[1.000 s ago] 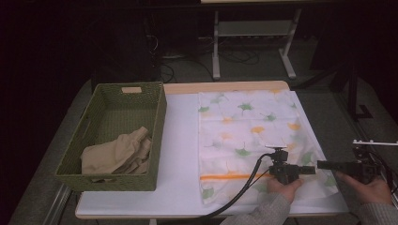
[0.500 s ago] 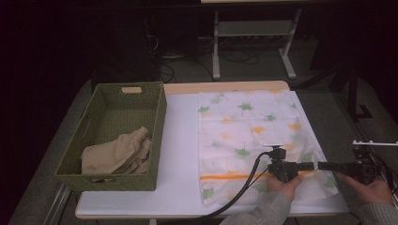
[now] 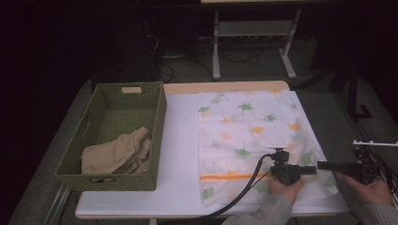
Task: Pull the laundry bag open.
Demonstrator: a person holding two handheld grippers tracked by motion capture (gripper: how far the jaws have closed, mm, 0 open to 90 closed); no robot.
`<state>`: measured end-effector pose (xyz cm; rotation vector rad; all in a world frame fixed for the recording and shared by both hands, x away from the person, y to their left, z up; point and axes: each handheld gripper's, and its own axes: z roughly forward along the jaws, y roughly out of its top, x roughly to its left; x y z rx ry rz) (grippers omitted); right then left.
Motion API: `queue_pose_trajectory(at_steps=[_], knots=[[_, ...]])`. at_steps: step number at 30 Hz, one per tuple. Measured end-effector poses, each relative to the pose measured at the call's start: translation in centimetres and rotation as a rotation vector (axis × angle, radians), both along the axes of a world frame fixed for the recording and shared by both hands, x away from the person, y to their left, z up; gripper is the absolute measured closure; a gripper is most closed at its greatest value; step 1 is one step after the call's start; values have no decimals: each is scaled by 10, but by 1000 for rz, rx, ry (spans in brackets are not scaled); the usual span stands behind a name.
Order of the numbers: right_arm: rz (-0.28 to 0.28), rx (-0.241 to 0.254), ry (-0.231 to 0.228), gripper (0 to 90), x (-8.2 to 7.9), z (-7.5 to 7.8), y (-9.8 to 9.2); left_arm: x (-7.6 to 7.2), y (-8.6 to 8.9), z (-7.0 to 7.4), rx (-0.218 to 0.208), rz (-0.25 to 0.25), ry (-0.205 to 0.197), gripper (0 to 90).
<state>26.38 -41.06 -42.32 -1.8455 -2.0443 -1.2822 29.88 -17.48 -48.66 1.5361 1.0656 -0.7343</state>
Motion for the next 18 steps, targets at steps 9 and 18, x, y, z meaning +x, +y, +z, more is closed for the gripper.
queue_pose_trajectory(at_steps=[9, 18], knots=[[-5, 16, -10, 825, -1, 1, -2, 0, 0, 3, -10, 15, -11, 891], [-13, 11, -11, 824, -2, 2, -2, -2, -2, 0, -36, 12, 4, 852]])
